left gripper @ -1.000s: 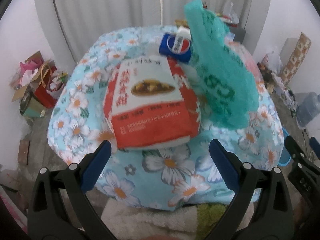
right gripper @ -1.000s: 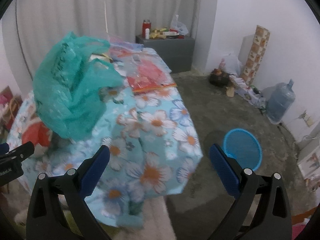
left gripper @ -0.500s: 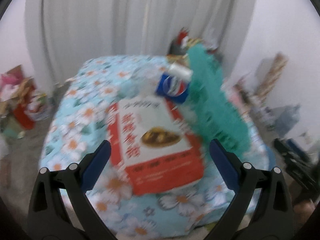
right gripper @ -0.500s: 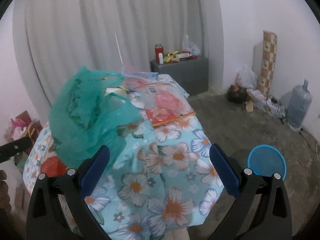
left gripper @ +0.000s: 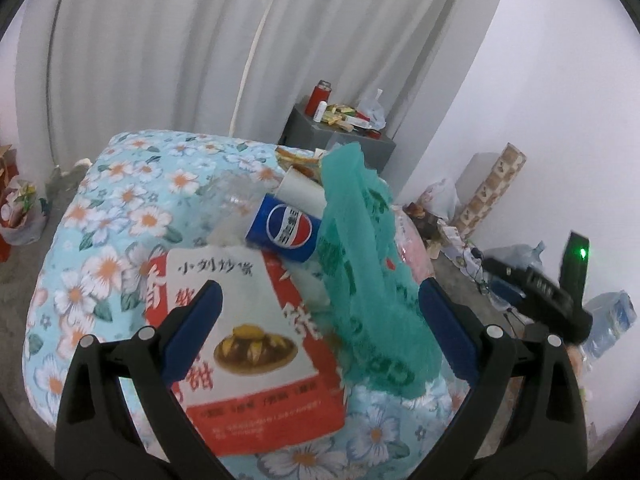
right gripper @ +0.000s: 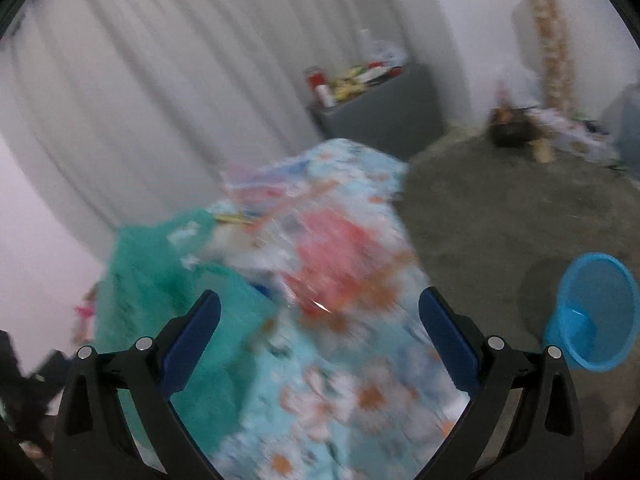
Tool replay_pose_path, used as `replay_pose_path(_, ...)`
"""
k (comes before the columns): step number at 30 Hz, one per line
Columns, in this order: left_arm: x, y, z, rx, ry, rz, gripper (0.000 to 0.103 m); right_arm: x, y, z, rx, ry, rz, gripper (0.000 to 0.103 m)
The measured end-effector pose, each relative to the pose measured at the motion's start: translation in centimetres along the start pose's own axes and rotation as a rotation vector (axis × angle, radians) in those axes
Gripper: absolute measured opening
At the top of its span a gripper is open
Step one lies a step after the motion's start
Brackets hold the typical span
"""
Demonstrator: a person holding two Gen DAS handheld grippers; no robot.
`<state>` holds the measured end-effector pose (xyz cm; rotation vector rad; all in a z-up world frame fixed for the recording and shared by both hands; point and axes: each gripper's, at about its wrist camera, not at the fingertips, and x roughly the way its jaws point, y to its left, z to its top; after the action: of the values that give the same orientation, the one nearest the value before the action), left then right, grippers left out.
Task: Collect trash
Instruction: 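Grasp the clear bag with the right tool while the left grasps the green bag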
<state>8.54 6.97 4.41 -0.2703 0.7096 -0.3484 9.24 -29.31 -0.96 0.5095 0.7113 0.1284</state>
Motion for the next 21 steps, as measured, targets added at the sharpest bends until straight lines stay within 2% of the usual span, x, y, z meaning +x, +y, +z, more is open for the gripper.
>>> replay_pose_path(3,0.9,-0.2,1.3,0.003,0.000,-0.034,0.094,2.8,-0.1,3.8,0.018,0.056,0.137,0.097)
replay_pose_path(6,1.8,-0.3,2.0,0.004,0.007,-0.056,0.094,6.5,0.6,7.9,-0.030,0.098,0.182,0.097)
replay_pose_path(9,2.8,-0.7,2.7,0.012,0.019,-0.083,0.094,10.3,3.1,10.7,-0.193,0.162,0.159,0.097)
replay_pose_path(11,3.5,-0.8,3.0,0.022,0.030,-0.094,0.094,13.0,5.3,12.2,-0.347,0.203,0.175,0.097)
replay_pose_path(14,4.6,-1.1,3.2,0.040,0.046,-0.091,0.094,16.9,7.6,13.6,-0.496,0.231,0.124,0.097)
replay_pose_path(16,5.3,-1.1,3.2,0.047,0.059,-0.088,0.094,18.5,8.4,13.8,-0.549,0.254,0.115,0.097)
replay_pose_path(19,6.1,-1.1,3.1,0.056,0.075,-0.095,0.094,21.5,9.5,13.7,-0.621,0.303,0.090,0.090)
replay_pose_path(21,6.5,-1.1,2.9,0.058,0.085,-0.102,0.094,22.9,10.1,13.1,-0.666,0.343,0.051,0.081)
